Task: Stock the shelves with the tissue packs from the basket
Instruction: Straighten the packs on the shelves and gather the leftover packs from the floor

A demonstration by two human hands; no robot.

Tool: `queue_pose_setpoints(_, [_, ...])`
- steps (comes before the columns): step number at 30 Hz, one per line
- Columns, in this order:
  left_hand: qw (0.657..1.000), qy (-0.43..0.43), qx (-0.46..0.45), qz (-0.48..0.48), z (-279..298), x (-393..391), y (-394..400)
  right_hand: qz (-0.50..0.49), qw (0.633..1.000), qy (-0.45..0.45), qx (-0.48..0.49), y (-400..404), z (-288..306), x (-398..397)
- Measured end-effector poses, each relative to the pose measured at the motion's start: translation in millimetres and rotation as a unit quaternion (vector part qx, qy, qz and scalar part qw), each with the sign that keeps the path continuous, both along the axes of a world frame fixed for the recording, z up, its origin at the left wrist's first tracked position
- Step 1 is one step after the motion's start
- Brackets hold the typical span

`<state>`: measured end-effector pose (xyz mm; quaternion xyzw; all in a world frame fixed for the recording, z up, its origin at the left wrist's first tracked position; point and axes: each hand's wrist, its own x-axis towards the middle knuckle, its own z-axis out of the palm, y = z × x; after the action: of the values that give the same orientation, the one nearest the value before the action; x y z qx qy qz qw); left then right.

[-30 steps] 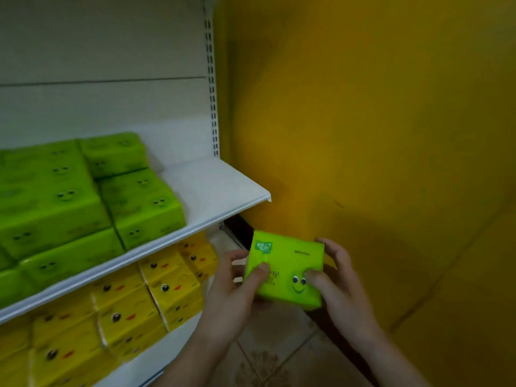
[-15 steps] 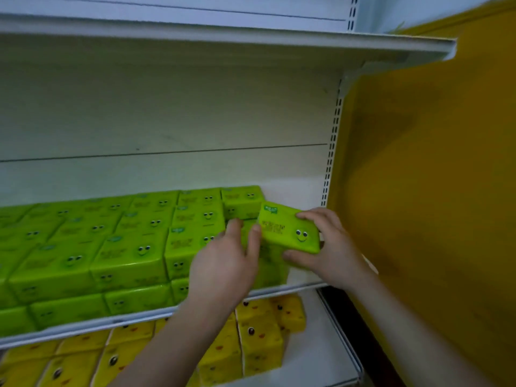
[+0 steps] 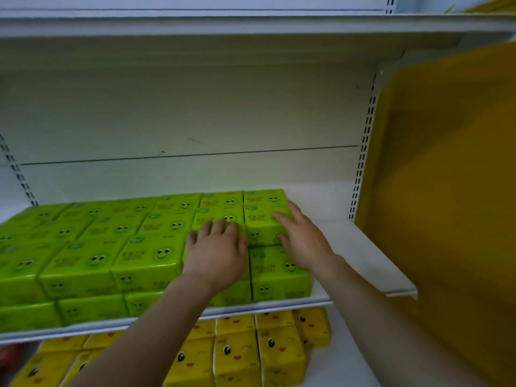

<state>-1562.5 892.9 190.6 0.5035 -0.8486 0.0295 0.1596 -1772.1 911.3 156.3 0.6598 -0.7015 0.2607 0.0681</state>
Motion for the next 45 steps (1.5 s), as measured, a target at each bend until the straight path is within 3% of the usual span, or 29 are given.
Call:
queue_pose_setpoints(5, [0.968, 0.165, -0.125, -0.141, 2.7, -13.3, 26.4, -0.057, 0.987, -0.115, -0.098, 59.6, -0.6, -0.4])
queue_pose_setpoints(10, [0.929, 0.247, -0.015, -0.274, -27.9, -44.2, 82.8, -0.137, 0.964, -0.174, -0.145, 173.9, -8.8, -0.1])
queue_pose_setpoints(13, [0.898, 0.21, 0.085, -0.378, -63.0, -64.7, 135.0, -0.237, 0.951, -0.17, -0.108, 273.9, -28.7, 10.4])
queue_pose_setpoints(16, [0.842, 0.164, 0.211, -0.469, -96.8, -78.8, 204.0, -0.355, 0.913, -0.181, -0.085, 379.3, -52.6, 29.6])
queue_pose_setpoints(21, [0.749, 0.045, 0.373, -0.546, -145.9, -90.4, 331.3, -0.541, 0.818, -0.184, -0.061, 540.5, -86.4, 79.6])
queue_pose_setpoints(25, [0.674, -0.035, 0.444, -0.589, -177.0, -88.5, 422.1, -0.663, 0.718, -0.203, -0.051, 640.0, -120.2, 126.7])
queue_pose_setpoints(32, [0.636, -0.158, 0.492, -0.573, -270.2, -97.9, 527.0, -0.765, 0.521, -0.359, 0.116, 734.3, -243.9, 152.5])
queue_pose_setpoints(38, [0.618, -0.228, 0.553, -0.511, -333.5, -118.3, 585.3, -0.785, 0.403, -0.47, -0.014, 759.2, -315.5, 130.7])
queue_pose_setpoints(39, [0.607, -0.226, 0.573, -0.502, -337.5, -121.6, 595.6, -0.788, 0.4, -0.468, -0.023, 759.8, -322.3, 127.7])
queue_pose_setpoints(42, [0.558, -0.18, 0.664, -0.463, -348.3, -123.1, 619.0, -0.783, 0.44, -0.431, -0.087, 757.1, -328.6, 130.3])
queue_pose_setpoints(45, [0.555, -0.079, 0.767, -0.312, -344.3, -116.4, 619.1, -0.745, 0.466, -0.444, -0.177, 746.8, -321.4, 143.6])
